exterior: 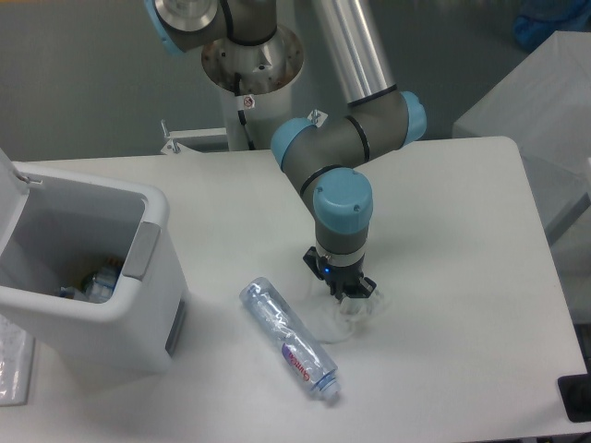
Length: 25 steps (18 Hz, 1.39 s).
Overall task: Place the trash in the trash can
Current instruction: 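Close the gripper on the plastic wrapper and lift it, then carry the wrapper over the white trash bin and open the gripper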
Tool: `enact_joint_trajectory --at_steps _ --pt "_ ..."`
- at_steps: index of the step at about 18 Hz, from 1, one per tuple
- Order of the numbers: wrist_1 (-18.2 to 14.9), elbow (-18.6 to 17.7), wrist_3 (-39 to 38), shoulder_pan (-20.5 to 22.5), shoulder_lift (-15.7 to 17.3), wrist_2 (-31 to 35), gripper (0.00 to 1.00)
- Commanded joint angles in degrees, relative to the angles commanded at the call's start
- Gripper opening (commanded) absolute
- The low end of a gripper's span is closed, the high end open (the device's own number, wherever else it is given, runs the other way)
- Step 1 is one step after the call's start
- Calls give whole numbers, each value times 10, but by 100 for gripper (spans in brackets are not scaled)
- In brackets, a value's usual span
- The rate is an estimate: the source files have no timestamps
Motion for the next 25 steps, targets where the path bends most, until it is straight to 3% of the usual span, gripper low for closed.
enact_joint_trajectory --at_steps 5,9,15,22,25 --pt "-4 7 1 4 4 -4 0" --pt "-11 18 0 11 32 -6 0" --pt "-33 53 -11 51 76 -80 0" --pt "-41 159 -175 53 93 -198 0" --pt "-41 178 -246 42 119 -226 0"
